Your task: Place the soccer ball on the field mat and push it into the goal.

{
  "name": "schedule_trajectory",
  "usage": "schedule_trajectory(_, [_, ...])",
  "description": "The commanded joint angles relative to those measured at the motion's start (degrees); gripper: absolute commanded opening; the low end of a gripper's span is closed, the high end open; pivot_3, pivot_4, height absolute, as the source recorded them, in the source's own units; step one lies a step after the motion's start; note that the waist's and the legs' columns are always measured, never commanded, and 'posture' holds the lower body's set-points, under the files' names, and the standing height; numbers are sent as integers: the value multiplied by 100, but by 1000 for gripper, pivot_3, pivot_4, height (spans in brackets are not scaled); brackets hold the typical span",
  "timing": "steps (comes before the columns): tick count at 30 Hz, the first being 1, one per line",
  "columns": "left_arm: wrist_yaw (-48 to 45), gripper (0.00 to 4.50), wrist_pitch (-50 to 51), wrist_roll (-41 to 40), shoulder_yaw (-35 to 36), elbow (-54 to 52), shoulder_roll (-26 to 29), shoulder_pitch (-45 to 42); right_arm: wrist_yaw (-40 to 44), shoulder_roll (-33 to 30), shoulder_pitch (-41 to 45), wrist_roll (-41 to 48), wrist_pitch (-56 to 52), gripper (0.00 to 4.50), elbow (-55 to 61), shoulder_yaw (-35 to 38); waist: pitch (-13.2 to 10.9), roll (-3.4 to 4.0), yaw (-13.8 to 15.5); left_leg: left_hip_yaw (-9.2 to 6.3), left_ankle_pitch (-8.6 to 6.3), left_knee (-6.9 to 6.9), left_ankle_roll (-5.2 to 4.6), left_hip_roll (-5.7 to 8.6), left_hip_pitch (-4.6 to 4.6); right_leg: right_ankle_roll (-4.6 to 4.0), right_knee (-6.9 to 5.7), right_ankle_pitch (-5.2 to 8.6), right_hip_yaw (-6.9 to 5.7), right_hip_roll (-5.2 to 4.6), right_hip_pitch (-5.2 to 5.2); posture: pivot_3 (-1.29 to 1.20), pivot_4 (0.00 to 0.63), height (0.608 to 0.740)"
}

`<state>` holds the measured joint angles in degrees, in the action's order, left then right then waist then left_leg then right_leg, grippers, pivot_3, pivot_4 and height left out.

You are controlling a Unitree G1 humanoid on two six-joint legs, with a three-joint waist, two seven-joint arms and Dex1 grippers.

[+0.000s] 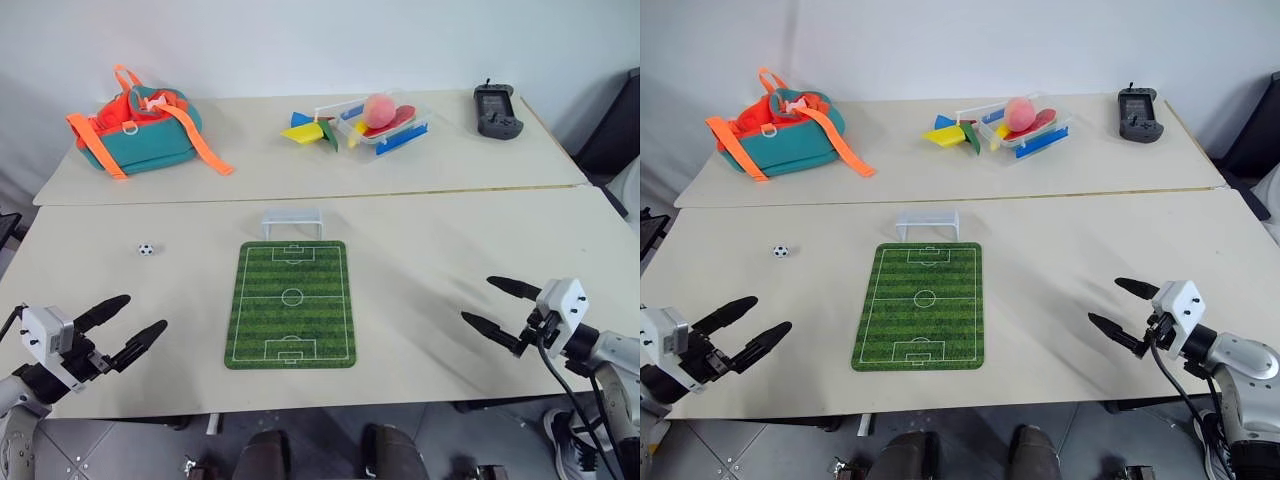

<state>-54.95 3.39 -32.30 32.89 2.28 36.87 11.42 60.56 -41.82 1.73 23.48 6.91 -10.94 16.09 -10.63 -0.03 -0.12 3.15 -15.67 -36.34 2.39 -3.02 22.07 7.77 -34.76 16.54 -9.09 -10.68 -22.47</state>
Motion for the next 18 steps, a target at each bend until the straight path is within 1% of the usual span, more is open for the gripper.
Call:
schedule_trajectory(1, [313, 4480, -213, 199, 65, 80, 196, -487, -57, 13, -66, 169, -3, 4500, 359, 209, 0, 0, 10, 0, 0, -2, 0, -1, 0, -1, -1, -1, 0, 1, 0, 0, 150, 740])
schedule_trajectory(5, [1088, 4480, -156, 611, -35, 510, 227, -1310, -136, 27, -129, 249, -110, 4500, 681, 249, 0, -2, 37, -1, 0, -13, 0, -5, 2, -8, -4, -7, 1, 5, 1, 0, 150, 740])
schedule_trajectory(7, [1443, 4480, 55, 737, -117, 694, 235, -1684, -126, 15, -173, 325, -169, 4500, 879, 265, 0, -3, 22, 2, 0, -14, -1, -5, 2, -5, -3, -14, 4, 5, 1, 0, 150, 740])
schedule_trajectory(10, [1841, 4480, 315, 1000, -383, 1064, 288, -2272, 132, -45, -361, 662, -343, 4500, 1377, 284, 1, -4, 21, 3, 0, -13, -1, -5, 2, -3, -16, -18, 4, 7, 0, 0, 150, 740])
schedule_trajectory(14, [2152, 4480, 499, 1294, -715, 1706, 291, -2906, 387, -66, -432, 1175, -590, 4500, 1837, 408, 3, -8, 10, 4, 0, -12, -1, -7, 2, -1, -25, -21, 5, 10, -1, 0, 150, 740])
schedule_trajectory(18, [2253, 4480, 345, 1510, -965, 2394, 254, -3404, 528, -84, -421, 1423, -771, 4500, 1976, 499, 3, -23, 2, 7, 0, -12, -1, -7, 2, 1, -23, -23, 6, 11, -1, 0, 150, 740])
